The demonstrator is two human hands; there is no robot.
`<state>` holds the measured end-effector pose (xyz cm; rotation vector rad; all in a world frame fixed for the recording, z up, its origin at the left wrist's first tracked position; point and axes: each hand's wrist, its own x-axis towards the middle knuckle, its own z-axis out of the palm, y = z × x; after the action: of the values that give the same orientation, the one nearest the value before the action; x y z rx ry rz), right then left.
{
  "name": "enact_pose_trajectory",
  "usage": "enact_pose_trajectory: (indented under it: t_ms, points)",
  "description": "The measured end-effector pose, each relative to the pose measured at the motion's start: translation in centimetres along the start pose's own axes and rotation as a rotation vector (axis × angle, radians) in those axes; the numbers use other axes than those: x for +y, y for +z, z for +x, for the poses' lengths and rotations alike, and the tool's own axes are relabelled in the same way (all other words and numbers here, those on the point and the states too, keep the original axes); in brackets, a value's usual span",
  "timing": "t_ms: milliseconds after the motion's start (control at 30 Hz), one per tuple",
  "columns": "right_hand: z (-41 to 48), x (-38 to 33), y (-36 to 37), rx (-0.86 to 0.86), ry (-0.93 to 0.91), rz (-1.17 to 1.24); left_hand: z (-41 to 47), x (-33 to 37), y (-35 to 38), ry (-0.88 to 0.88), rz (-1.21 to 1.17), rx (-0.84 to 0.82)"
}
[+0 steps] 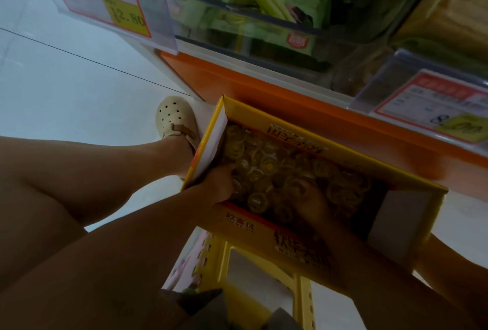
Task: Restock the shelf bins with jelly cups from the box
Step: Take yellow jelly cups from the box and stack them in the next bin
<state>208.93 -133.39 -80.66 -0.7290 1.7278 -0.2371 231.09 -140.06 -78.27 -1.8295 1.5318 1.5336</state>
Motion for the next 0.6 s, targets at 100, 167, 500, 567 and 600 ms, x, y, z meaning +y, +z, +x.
enact_pose_trajectory:
  t_ms: [100, 167, 500, 567, 600]
  points:
    - [-0.9, -0.8, -2.1, -0.01, 0.188, 0.271, 0.4, 0.2, 1.2, 0.089, 0.039, -0.024]
    - [-1.8, -0.6, -3.7, -0.046, 0.256, 0.425, 0.8, 0.6, 2.1, 0.14, 0.076, -0.048]
    - [-6.8, 2.0, -6.9, -0.184, 0.377, 0.782, 3.0, 3.6, 5.3, 0.149, 0.487, -0.256]
    - [-7.6, 2.0, -7.2, -0.168, 0.363, 0.788, 3.4, 4.0, 5.9, 0.12, 0.458, -0.231]
    - [-7.8, 2.0, -7.3, -0.17, 0.35, 0.783, 3.5, 4.1, 6.2, 0.11, 0.427, -0.214]
